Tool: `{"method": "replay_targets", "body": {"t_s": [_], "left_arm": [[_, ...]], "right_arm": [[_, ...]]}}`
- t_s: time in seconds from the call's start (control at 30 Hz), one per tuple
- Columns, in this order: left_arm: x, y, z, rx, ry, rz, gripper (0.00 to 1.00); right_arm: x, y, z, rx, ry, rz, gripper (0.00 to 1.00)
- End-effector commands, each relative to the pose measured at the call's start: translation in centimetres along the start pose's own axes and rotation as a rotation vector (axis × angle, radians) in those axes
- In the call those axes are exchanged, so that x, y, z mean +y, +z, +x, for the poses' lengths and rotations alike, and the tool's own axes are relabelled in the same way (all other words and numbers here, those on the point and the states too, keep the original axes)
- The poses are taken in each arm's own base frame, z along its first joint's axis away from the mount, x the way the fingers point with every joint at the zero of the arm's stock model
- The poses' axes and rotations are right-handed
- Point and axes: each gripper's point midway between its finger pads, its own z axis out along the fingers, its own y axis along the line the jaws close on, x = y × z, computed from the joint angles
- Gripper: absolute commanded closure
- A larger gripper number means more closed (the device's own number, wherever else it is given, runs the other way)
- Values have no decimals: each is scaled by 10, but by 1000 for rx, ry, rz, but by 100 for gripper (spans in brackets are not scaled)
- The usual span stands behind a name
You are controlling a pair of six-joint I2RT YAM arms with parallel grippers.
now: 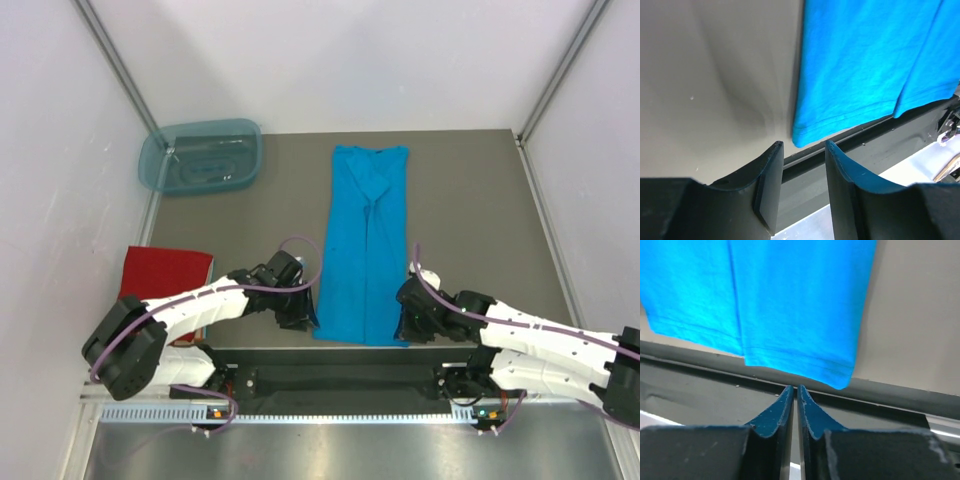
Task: Fold and stack the t-shirts
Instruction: Fold the tshirt
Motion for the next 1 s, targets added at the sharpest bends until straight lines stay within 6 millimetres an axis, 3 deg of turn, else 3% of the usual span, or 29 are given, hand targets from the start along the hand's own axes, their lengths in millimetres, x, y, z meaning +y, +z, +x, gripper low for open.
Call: {"method": "replay_targets", "body": {"t_s": [0.0, 0.73, 0.97], "left_arm": [[-15, -6, -12, -31, 40, 37, 56], [-15, -5, -13, -38, 19, 41, 57], [-19, -7, -13, -35, 35, 55, 54]], "right_arm": [[-11, -2, -6, -21, 13, 50, 93], [-52, 33, 11, 37, -33, 226, 100], [-29, 6, -18, -56, -38, 185, 93]]}}
